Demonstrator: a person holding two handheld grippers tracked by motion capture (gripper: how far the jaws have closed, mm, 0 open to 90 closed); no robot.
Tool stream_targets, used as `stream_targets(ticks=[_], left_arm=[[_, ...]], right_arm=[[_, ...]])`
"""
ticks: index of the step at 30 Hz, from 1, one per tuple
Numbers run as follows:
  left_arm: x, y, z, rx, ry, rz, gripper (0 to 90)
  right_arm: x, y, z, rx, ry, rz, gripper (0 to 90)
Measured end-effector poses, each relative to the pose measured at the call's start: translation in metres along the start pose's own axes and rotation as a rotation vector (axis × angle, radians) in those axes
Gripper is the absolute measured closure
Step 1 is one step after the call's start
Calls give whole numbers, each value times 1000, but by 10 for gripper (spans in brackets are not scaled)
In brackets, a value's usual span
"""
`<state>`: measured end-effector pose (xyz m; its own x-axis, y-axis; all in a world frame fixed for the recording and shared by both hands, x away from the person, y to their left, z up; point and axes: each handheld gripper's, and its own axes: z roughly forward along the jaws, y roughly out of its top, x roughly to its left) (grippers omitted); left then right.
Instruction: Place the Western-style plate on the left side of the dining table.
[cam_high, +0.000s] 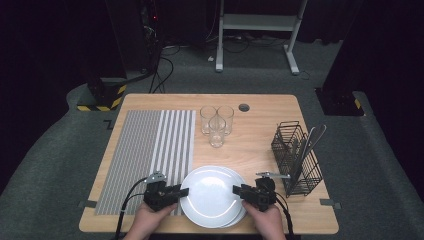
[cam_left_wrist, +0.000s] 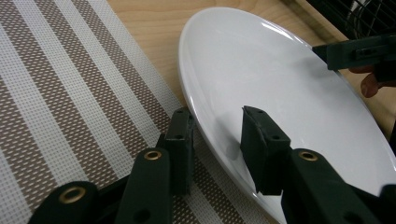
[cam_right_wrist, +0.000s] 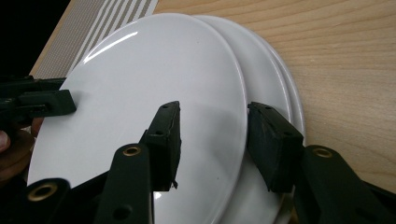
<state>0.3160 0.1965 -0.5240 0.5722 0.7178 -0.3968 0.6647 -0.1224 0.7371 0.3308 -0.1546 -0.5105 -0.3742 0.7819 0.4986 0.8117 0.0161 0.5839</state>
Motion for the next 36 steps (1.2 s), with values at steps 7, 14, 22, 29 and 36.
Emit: stream_targets(ticks=[7,14,22,29,36], left_arm=[[3,1,-3,-6,3,-7,660],[4,1,-3,-21,-3,-19,674],[6,2,-2,-40,-7,-29,692],[6,6,-1,-70,3,-42,715],[8,12,1,-97,7,-52,740]], right_arm=[[0,0,5,10,13,1,569],[-2,-1,5,4,5,4,662],[-2,-6,6,-32,-34,-17,775],[-4,-5,7,-59,-21,-18,786],[-5,1,7,-82,-15,-27,801]])
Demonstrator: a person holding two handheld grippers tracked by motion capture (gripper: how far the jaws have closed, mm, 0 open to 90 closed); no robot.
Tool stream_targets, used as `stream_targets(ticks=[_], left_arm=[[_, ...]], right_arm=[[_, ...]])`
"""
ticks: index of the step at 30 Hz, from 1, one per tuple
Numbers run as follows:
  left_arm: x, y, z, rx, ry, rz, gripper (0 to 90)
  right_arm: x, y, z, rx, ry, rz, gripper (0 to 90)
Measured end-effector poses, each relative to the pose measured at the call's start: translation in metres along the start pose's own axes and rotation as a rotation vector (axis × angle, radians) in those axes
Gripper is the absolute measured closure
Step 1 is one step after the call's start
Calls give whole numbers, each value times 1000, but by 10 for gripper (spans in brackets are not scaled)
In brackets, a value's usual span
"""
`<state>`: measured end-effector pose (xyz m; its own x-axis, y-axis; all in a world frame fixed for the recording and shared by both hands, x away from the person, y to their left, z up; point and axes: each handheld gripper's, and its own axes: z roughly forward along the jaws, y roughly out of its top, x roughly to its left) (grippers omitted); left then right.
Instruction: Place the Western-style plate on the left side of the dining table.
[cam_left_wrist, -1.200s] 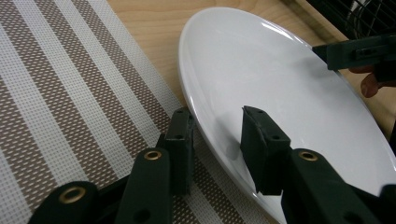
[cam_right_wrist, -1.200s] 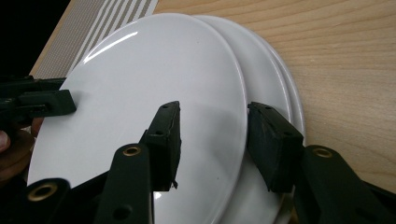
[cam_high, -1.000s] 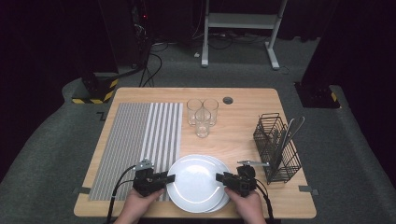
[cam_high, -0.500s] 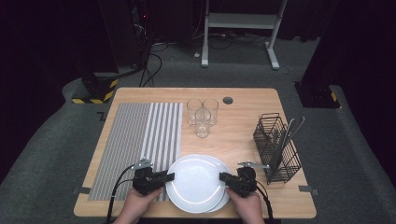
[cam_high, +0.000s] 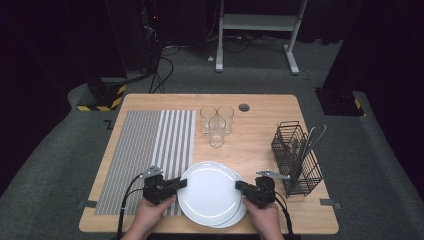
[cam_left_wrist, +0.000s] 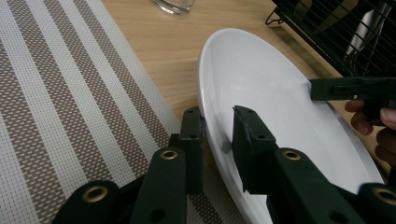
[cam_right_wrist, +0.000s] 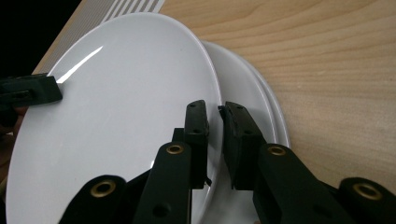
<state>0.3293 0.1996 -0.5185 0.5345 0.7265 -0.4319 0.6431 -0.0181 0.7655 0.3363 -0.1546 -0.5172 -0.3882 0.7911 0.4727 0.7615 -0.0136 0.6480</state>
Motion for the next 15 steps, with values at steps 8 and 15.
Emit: stream_targets(ticks=[8,15], left_arm=[[3,7,11,-11,4,-11,745],[5,11,21,-26,11,-15,742]], right_arm=[[-7,11,0,-50,8,3,814],[-9,21,-1,-71,-15,-16,816]])
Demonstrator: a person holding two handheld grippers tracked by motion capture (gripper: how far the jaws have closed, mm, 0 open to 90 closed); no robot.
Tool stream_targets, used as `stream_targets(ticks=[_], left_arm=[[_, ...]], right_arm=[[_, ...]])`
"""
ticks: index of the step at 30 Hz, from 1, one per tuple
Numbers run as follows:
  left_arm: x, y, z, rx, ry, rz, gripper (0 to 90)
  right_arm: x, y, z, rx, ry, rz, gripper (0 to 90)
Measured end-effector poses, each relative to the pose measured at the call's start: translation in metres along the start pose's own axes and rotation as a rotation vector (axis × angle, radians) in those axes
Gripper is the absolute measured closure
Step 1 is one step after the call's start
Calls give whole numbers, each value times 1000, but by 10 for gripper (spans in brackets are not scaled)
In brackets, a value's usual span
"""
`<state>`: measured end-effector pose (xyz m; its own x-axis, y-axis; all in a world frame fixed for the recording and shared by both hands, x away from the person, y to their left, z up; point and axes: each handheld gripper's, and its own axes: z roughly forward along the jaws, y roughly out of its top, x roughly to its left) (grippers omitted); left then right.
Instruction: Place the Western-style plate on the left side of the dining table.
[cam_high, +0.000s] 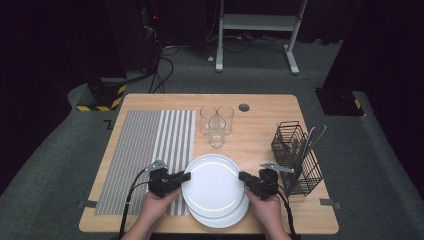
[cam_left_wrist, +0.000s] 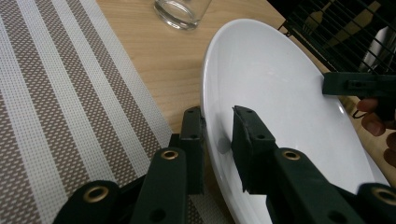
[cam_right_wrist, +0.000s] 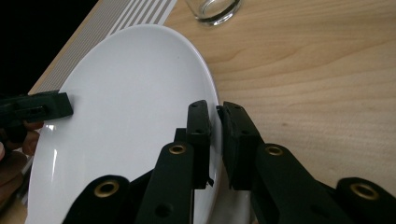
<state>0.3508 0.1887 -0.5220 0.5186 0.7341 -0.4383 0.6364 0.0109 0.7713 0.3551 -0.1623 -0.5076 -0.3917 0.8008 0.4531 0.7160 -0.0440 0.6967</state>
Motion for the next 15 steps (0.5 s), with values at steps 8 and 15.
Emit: stream_targets(ticks=[8,15], left_arm=[[1,4,11,-5,13,5,732],[3,2,16,-1,21,7,718]], right_arm=[[-4,11,6,-20,-46,-17,812],[-7,12,12,-12,-72,-37,805]])
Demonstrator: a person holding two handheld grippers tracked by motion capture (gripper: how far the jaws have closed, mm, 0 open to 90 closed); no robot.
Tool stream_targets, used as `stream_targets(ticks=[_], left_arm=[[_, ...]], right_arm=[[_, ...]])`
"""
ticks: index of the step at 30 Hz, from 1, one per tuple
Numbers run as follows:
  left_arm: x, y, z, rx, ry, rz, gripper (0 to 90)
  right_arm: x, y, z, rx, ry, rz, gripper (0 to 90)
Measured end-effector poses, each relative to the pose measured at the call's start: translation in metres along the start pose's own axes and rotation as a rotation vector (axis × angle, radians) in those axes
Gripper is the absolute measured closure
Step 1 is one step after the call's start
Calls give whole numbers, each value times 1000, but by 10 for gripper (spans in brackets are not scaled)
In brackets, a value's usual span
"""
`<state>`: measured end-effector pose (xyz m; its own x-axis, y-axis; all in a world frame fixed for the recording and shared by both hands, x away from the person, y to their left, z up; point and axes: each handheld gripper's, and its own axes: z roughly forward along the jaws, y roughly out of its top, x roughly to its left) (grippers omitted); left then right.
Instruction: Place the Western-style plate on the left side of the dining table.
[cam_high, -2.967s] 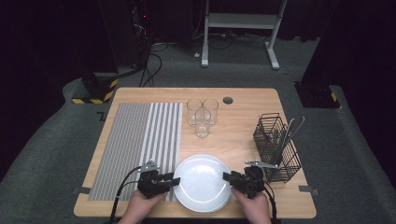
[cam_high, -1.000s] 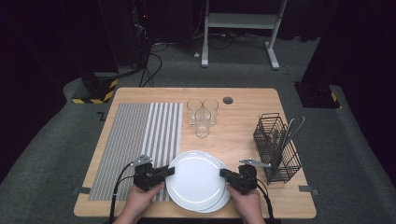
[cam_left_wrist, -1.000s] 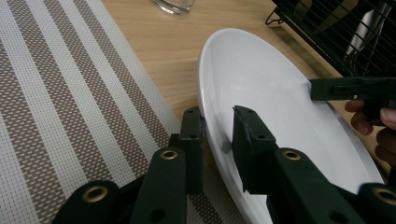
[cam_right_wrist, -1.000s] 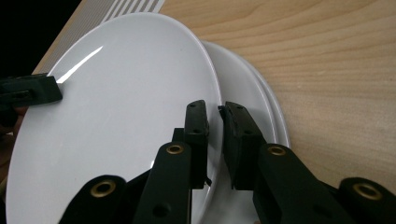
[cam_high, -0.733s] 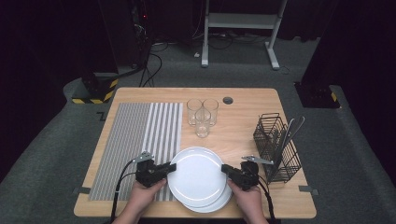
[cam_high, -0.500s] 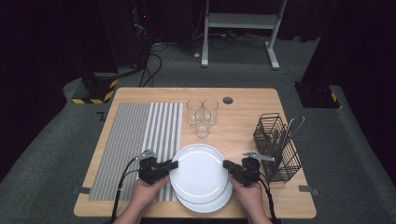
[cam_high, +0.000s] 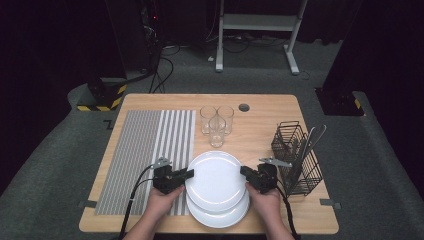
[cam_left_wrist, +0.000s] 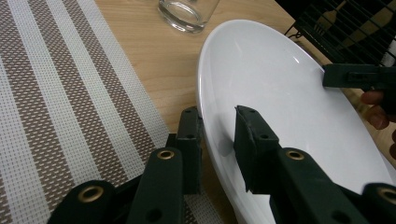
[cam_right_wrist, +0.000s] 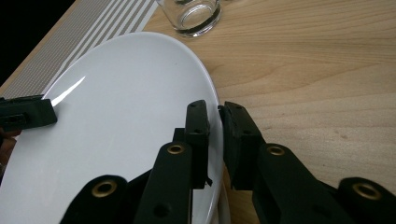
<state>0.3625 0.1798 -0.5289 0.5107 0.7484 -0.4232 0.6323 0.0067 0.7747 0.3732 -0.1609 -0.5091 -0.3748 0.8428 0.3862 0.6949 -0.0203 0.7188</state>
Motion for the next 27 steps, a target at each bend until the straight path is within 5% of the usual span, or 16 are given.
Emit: stream_targets(ticks=[10,27], left_arm=[[-1,-2,0,-9,3,10,710],[-2,-3,0,-13,11,21,706]], right_arm=[[-1,-1,2,-5,-1,-16,787],[0,-11,-1,48,-3,-59,602]])
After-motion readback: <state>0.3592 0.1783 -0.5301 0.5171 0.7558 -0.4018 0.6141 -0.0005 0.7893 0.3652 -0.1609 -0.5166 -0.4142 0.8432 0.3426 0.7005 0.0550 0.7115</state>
